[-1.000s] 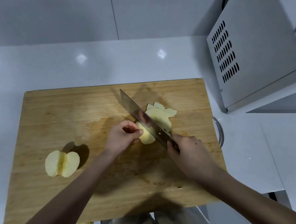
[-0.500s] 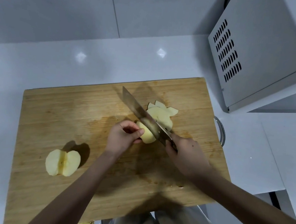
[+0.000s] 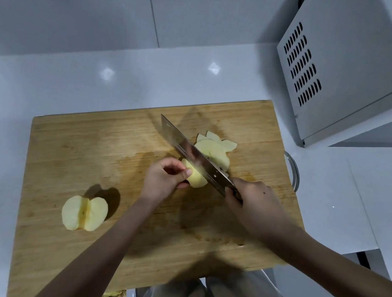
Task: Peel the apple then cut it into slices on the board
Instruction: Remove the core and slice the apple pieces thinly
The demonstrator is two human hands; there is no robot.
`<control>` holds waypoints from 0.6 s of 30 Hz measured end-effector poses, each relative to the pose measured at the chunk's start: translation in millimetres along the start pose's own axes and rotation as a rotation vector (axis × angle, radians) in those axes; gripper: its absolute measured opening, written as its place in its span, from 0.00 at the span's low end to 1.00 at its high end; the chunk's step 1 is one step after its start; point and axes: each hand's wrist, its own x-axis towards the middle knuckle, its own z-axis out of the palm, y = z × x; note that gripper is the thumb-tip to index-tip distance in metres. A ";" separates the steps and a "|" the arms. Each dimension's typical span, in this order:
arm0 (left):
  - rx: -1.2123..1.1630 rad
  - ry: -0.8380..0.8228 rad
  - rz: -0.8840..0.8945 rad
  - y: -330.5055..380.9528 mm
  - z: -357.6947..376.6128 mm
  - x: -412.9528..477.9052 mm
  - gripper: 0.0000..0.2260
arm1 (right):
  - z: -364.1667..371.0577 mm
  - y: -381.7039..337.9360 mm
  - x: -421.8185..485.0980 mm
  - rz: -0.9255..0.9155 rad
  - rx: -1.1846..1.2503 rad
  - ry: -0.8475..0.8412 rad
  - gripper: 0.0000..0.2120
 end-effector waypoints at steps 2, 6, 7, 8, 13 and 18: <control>0.008 -0.004 0.002 0.3 -0.4 -0.4 0.04 | 1.5 -1.4 1.0 -0.009 -0.022 -0.004 0.10; 0.043 0.000 0.002 0.0 -0.7 -0.6 0.03 | 10.5 -2.8 11.4 -0.010 -0.045 -0.017 0.11; 0.048 0.002 -0.005 -0.3 -0.7 -0.4 0.03 | 13.9 -2.6 15.5 -0.005 -0.052 -0.017 0.11; 0.049 0.003 -0.006 -0.4 -0.9 -0.4 0.04 | 18.0 -2.4 19.6 0.003 -0.056 -0.019 0.12; 0.083 -0.002 0.031 -1.3 -2.8 -2.7 0.03 | 27.8 -0.6 25.2 0.019 -0.024 -0.018 0.12; 0.110 0.007 0.059 0.4 -2.5 -4.4 0.03 | 11.1 0.9 9.6 -0.003 0.050 0.027 0.11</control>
